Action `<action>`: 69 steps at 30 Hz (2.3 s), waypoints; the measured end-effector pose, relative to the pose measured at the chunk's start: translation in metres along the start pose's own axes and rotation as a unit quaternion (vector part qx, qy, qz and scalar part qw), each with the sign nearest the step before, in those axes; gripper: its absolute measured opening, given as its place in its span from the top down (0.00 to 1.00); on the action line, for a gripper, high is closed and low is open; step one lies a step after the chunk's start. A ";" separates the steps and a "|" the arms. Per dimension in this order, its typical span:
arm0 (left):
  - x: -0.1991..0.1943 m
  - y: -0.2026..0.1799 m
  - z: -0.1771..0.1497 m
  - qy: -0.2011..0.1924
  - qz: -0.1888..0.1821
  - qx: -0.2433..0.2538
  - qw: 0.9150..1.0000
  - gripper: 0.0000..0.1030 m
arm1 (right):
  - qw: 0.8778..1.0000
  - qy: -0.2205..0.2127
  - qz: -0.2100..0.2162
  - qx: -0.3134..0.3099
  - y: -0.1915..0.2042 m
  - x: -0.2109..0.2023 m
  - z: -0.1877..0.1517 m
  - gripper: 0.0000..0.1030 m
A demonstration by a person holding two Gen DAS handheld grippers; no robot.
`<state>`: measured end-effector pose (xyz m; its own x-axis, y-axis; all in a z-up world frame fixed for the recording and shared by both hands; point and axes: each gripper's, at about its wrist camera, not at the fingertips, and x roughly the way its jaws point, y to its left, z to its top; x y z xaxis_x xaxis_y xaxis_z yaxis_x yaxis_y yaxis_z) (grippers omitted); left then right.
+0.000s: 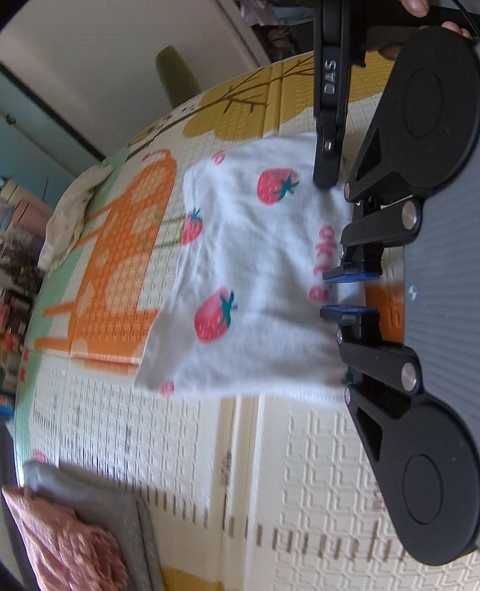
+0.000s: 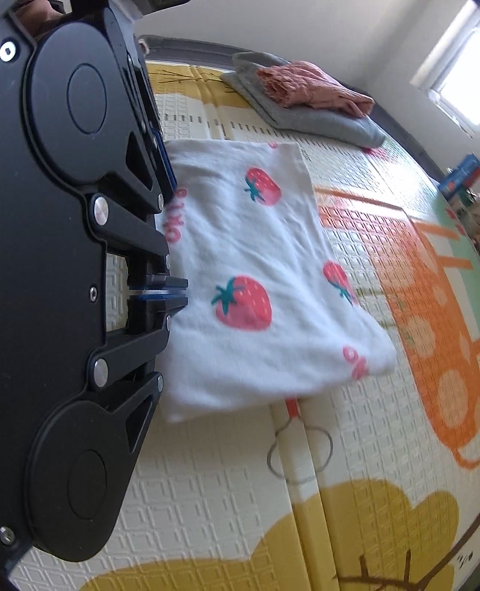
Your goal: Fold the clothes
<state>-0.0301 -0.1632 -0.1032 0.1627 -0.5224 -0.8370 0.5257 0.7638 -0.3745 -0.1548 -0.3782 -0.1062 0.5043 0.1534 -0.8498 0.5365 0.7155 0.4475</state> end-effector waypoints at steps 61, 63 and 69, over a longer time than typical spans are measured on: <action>-0.034 -0.035 -0.013 0.019 0.129 0.088 0.988 0.25 | 0.985 -0.008 -0.158 -0.073 0.010 -0.054 -0.026 0.55; -0.032 -0.035 -0.014 0.024 0.135 0.091 0.986 0.23 | 0.984 -0.006 -0.161 -0.074 0.010 -0.053 -0.027 0.55; -0.032 -0.035 -0.012 0.023 0.142 0.086 0.986 0.22 | 0.984 -0.004 -0.161 -0.075 0.011 -0.052 -0.026 0.51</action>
<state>-0.0637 -0.1684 -0.0679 0.2876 -0.2767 -0.9169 0.5991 0.7989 -0.0532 -0.1928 -0.3604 -0.0640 0.3293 -0.1024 -0.9387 0.5644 0.8183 0.1087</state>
